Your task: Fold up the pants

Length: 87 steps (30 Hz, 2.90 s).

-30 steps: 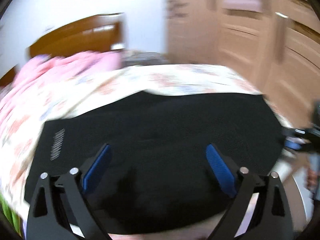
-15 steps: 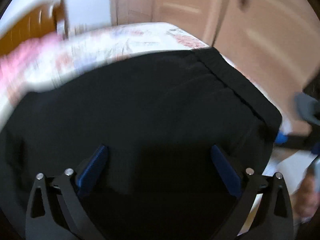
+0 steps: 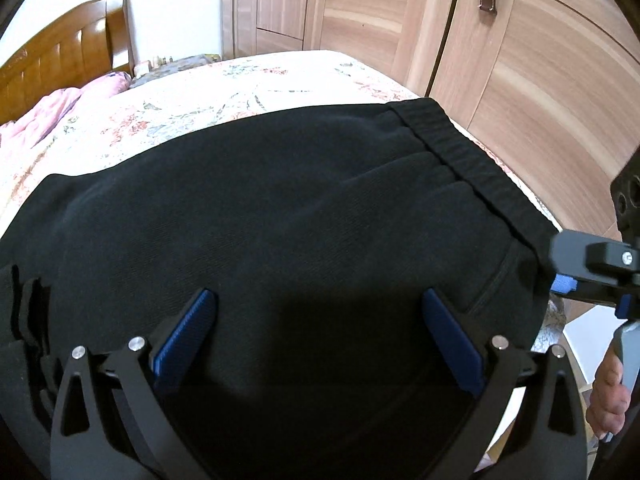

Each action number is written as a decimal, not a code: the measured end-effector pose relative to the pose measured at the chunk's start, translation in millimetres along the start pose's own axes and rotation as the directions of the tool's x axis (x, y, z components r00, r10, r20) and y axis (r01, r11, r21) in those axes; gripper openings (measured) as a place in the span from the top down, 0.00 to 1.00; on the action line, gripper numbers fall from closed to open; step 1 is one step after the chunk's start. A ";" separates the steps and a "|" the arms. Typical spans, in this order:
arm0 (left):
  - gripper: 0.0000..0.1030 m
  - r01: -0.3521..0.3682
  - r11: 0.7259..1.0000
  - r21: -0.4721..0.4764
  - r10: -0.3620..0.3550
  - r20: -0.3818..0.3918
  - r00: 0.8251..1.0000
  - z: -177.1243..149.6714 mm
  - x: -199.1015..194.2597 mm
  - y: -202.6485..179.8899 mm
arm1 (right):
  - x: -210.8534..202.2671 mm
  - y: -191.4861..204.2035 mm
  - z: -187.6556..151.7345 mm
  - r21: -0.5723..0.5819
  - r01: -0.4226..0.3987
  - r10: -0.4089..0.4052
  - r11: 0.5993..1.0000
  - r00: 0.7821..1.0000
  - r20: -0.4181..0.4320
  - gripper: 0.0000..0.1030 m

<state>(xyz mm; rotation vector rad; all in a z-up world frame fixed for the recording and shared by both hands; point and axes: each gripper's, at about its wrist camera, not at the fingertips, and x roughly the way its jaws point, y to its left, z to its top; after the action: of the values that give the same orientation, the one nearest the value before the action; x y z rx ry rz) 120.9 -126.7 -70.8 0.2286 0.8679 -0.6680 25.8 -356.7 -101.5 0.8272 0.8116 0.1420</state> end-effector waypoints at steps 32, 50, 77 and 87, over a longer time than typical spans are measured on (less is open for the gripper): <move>0.01 -0.408 0.826 -0.389 0.446 0.010 0.895 -110.3 -110.0 237.3 | -4.5 32.9 2.0 -0.051 -0.011 0.021 0.999 0.979 0.204 0.67; 0.02 -0.368 0.621 -0.693 0.669 0.223 0.709 -204.2 -316.6 293.5 | 190.9 436.7 -204.7 -0.946 0.125 -0.027 0.299 0.992 0.122 0.68; 0.02 0.149 0.643 -0.751 0.272 0.406 0.873 -255.9 -294.4 339.1 | 142.7 392.0 -255.6 -0.993 -0.033 0.133 0.115 0.991 -0.017 0.16; 0.03 0.273 0.682 -0.678 0.013 0.385 0.923 -224.7 -265.8 295.3 | 55.8 262.1 -136.6 -0.824 0.052 0.065 0.564 0.992 0.107 0.14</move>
<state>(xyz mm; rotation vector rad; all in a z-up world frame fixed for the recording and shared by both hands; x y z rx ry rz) 42.2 321.2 -33.1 -0.6779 0.7304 -0.4300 19.3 -71.9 -4.9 -0.0801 0.5157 0.4416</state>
